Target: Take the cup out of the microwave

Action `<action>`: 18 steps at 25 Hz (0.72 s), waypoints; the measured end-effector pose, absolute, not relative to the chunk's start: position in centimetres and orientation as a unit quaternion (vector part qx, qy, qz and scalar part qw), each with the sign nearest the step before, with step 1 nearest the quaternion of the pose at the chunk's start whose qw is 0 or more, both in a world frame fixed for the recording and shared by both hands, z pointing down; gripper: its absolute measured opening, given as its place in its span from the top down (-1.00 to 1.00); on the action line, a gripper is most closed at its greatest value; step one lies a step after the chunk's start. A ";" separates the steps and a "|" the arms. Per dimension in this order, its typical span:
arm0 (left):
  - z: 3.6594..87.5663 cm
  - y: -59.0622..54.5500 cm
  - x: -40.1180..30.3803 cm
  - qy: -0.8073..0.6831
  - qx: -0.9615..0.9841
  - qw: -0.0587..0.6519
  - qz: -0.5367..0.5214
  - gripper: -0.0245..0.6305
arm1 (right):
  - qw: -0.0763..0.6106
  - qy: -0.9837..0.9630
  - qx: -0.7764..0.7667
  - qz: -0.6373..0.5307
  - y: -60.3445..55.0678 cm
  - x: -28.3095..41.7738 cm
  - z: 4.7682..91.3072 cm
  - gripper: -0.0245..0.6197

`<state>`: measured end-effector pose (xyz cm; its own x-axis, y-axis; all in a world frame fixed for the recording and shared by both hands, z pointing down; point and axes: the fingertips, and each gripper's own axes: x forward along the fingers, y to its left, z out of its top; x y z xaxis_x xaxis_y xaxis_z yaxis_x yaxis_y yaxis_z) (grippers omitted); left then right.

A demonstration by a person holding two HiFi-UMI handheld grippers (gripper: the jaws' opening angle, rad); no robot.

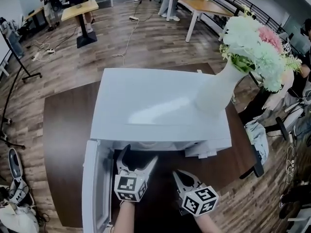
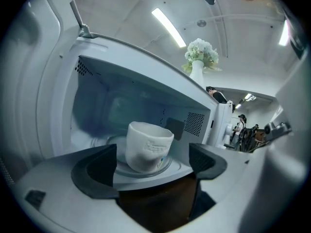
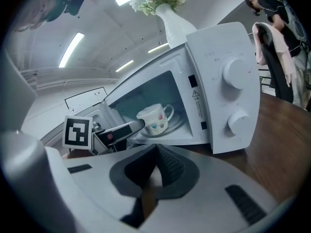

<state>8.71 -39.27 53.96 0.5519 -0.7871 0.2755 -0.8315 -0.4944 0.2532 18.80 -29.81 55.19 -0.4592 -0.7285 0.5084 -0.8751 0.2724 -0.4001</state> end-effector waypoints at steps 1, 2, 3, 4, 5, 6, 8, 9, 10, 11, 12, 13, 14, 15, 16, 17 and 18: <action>54.1 -39.6 8.8 -0.469 0.862 0.178 0.065 -0.42 | 0.115 -0.791 0.503 0.327 -29.9 18.8 55.4 0.94; 54.2 -40.0 8.9 -0.469 0.863 0.174 0.069 -0.42 | 0.118 -0.793 0.500 0.329 -30.1 18.8 55.5 0.94; 54.4 -40.5 9.1 -0.469 0.863 0.172 0.073 -0.42 | 0.120 -0.793 0.497 0.330 -30.2 18.8 55.6 0.94; 54.6 -40.9 9.2 -0.469 0.863 0.170 0.075 -0.42 | 0.122 -0.793 0.496 0.331 -30.3 18.9 55.8 0.94; 54.7 -41.3 9.3 -0.470 0.863 0.169 0.077 -0.42 | 0.124 -0.793 0.495 0.333 -30.4 19.1 55.9 0.94; 54.9 -41.7 9.4 -0.471 0.862 0.168 0.079 -0.42 | 0.127 -0.793 0.493 0.334 -30.5 19.2 56.0 0.94; 55.2 -42.4 9.6 -0.473 0.861 0.165 0.083 -0.44 | 0.133 -0.794 0.489 0.336 -30.6 19.4 56.2 0.94; 55.4 -42.6 9.7 -0.473 0.862 0.163 0.086 -0.45 | 0.135 -0.795 0.486 0.337 -30.5 19.4 56.3 0.94; 55.5 -42.8 9.9 -0.472 0.862 0.162 0.088 -0.46 | 0.138 -0.796 0.484 0.337 -30.5 19.5 56.4 0.94; 55.7 -43.1 10.1 -0.471 0.862 0.160 0.092 -0.47 | 0.140 -0.796 0.482 0.338 -30.5 19.6 56.5 0.94; 55.8 -43.4 10.3 -0.472 0.863 0.156 0.095 -0.48 | 0.142 -0.797 0.480 0.339 -30.6 19.6 56.6 0.94; 55.8 -43.7 10.4 -0.473 0.862 0.152 0.098 -0.48 | 0.143 -0.797 0.478 0.340 -30.6 19.7 56.7 0.94; 55.8 -44.0 10.5 -0.475 0.862 0.148 0.100 -0.48 | 0.145 -0.797 0.477 0.340 -30.7 19.7 56.8 0.94; 55.8 -44.3 10.6 -0.476 0.862 0.146 0.100 -0.49 | 0.146 -0.798 0.476 0.341 -30.8 19.7 56.9 0.94; 55.8 -44.5 10.7 -0.475 0.862 0.144 0.100 -0.50 | 0.147 -0.798 0.474 0.341 -30.8 19.6 56.9 0.94; 55.8 -44.8 10.8 -0.474 0.863 0.142 0.102 -0.52 | 0.147 -0.799 0.473 0.341 -30.8 19.6 56.9 0.94; 55.8 -45.0 10.9 -0.472 0.864 0.140 0.103 -0.53 | 0.148 -0.800 0.471 0.341 -30.8 19.5 57.0 0.94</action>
